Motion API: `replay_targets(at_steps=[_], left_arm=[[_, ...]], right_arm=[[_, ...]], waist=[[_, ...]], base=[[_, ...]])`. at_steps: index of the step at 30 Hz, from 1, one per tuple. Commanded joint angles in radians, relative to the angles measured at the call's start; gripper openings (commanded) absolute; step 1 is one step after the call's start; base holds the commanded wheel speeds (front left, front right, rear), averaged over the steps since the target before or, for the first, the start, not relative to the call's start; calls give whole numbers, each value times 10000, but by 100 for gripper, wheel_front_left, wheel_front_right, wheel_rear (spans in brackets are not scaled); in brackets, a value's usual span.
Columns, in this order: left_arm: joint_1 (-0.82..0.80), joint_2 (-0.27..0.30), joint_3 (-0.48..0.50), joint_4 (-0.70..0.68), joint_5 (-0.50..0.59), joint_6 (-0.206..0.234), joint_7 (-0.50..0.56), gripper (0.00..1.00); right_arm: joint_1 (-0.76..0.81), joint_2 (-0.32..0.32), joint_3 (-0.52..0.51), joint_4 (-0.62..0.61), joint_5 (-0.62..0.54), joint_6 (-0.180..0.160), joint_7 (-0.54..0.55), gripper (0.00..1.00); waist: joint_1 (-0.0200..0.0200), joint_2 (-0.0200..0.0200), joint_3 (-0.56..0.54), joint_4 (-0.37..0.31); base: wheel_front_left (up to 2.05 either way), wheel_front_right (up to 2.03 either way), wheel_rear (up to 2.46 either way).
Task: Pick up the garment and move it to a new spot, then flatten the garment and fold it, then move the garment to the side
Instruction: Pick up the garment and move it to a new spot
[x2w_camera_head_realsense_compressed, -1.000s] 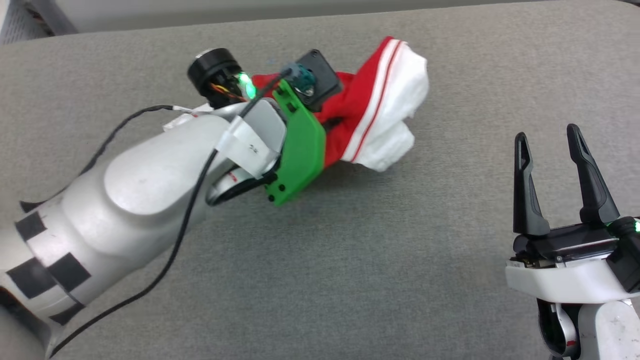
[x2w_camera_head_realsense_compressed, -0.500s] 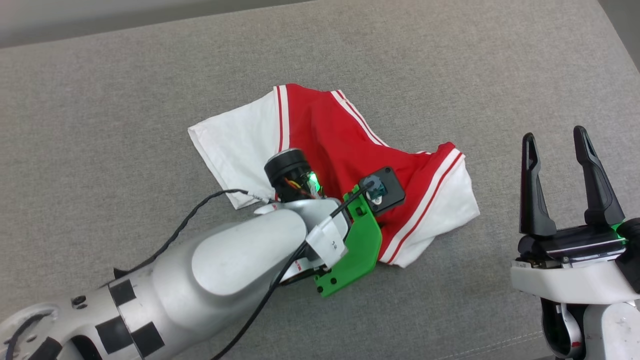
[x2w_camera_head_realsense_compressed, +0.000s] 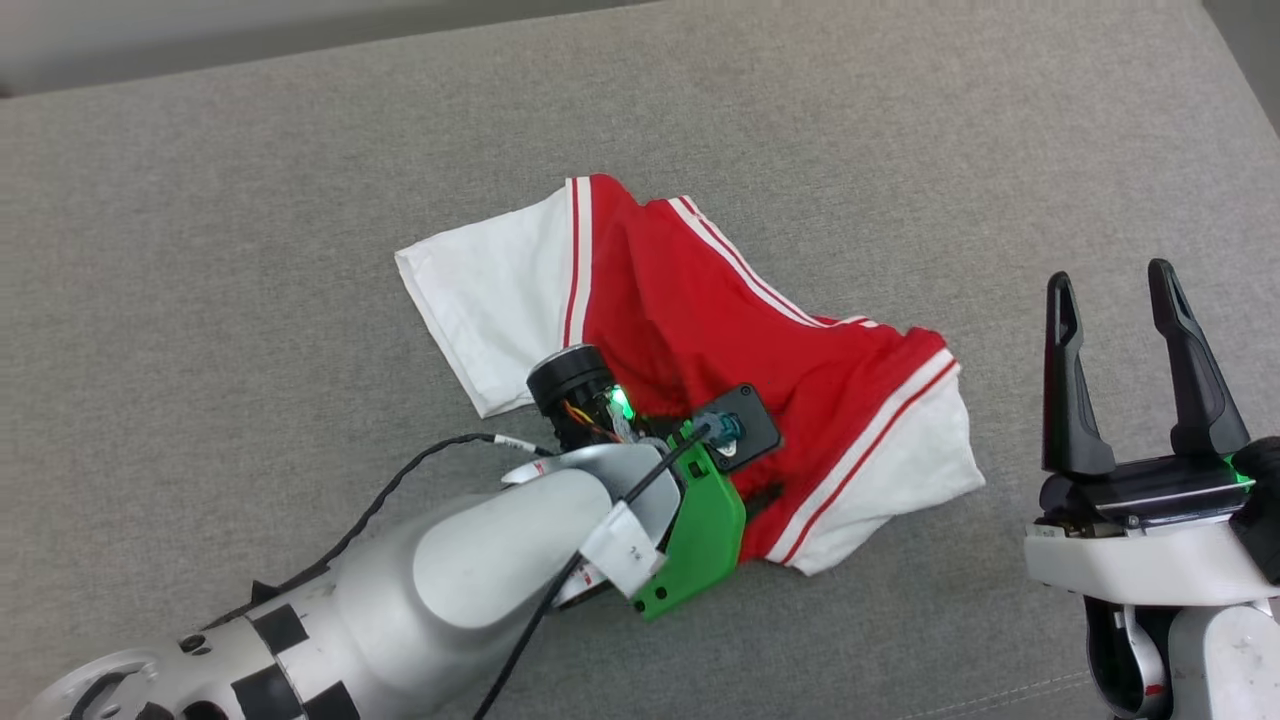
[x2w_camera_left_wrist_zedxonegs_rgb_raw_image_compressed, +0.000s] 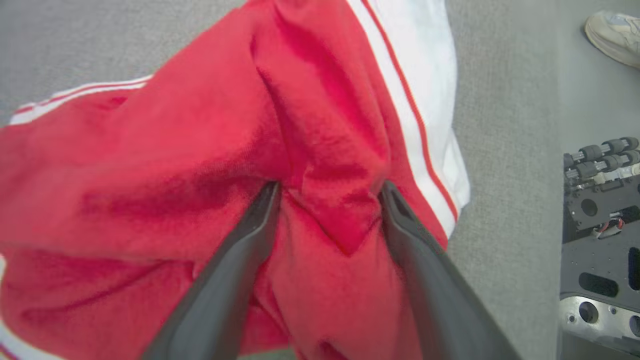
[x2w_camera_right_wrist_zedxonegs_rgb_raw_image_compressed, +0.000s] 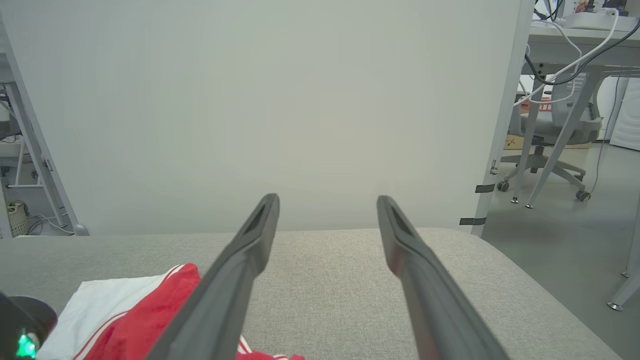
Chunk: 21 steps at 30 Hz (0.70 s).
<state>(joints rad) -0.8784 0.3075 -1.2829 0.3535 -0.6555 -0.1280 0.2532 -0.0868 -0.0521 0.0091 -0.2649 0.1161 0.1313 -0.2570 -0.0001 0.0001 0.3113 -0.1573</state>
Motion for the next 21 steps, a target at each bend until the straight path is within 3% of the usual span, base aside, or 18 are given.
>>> replay_targets(at_steps=[1,5,8,15,21], left_arm=[[-244,-71,33,216,87,-27,-702,100],[-305,-244,284,828,181,54,-2559,100],[-113,-296,624,1038,303,531,-3621,100],[810,27,1600,907,340,2093,-4983,100],[2182,594,3507,-286,730,3740,-5143,100]], right_arm=[[116,18,-30,73,-68,-6,-47,100],[417,18,-130,224,-170,-6,-47,100],[625,18,-215,291,-215,-6,-47,100],[1112,18,-276,511,-299,-6,-47,100],[1448,18,-402,669,-377,-6,-48,100]], waist=[[1,-1,-378,300],[1,-1,-858,644],[1,-1,-1164,893],[1,-1,-1804,1436],[1,-1,-2150,1811]], base=[[0,0,0],[0,0,0],[0,0,0],[0,0,0],[0,0,0]])
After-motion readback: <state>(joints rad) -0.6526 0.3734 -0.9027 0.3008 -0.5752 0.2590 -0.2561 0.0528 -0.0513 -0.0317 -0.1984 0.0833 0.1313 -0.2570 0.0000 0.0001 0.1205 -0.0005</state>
